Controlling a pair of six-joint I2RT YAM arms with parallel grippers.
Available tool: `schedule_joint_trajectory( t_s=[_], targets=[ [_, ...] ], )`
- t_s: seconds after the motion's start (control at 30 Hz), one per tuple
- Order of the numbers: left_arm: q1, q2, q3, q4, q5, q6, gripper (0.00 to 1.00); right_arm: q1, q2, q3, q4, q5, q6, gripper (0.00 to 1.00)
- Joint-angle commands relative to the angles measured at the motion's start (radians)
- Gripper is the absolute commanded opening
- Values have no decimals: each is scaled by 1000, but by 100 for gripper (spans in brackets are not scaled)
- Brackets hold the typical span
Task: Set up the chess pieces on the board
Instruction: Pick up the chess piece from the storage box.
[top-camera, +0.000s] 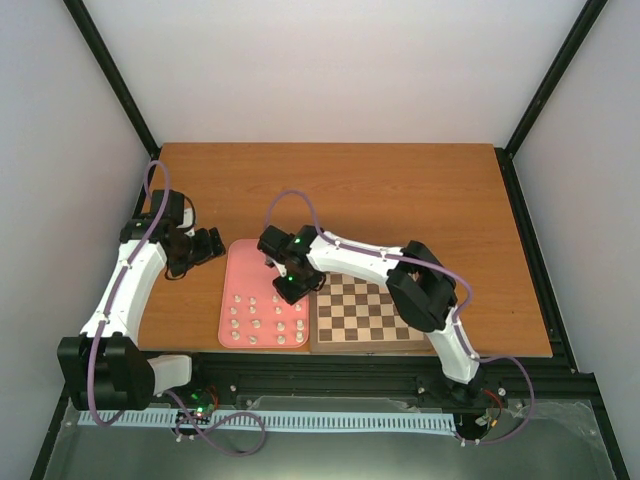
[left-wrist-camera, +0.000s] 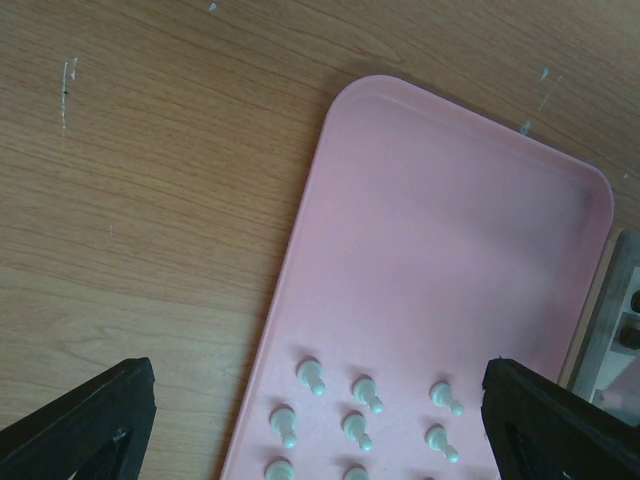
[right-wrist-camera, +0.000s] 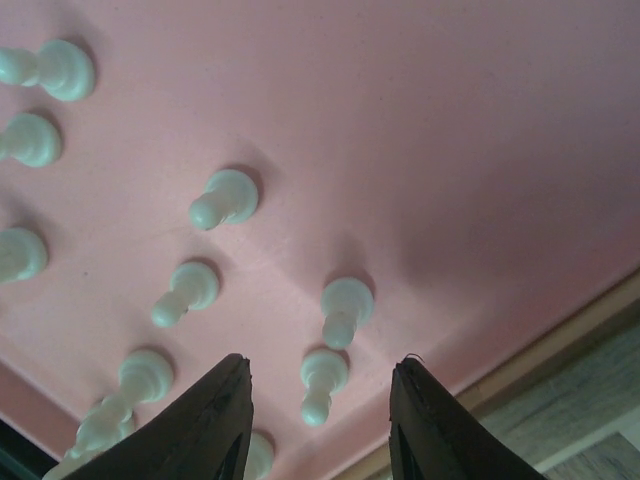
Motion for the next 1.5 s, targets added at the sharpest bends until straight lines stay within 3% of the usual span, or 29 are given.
schedule_joint_trajectory(
  t_s=[0.0, 0.27, 0.4, 0.5, 1.0, 1.2, 1.33, 1.47],
  targets=[
    [4, -8, 14, 17, 13, -13, 100, 13, 47, 53, -24, 14, -5, 38],
    [4, -7, 15, 21, 19, -11, 100, 10, 80, 93, -47, 54, -5, 37],
    [5, -4, 15, 25, 25, -12, 100, 9, 96, 104, -56, 55, -3, 26],
    [4, -4, 10, 26, 28, -11, 100, 9, 100, 107, -59, 52, -4, 24],
    [4, -18, 0, 24, 32, -9, 100, 9, 123, 116, -61, 28, -10, 23],
    [4, -17, -2, 26, 32, -8, 100, 9, 132, 121, -67, 24, -13, 16],
    [3, -19, -3, 26, 32, -7, 100, 8, 126, 121, -70, 39, -8, 3],
    [4, -23, -6, 26, 34, -7, 100, 9, 112, 120, -68, 48, -5, 3]
  ],
)
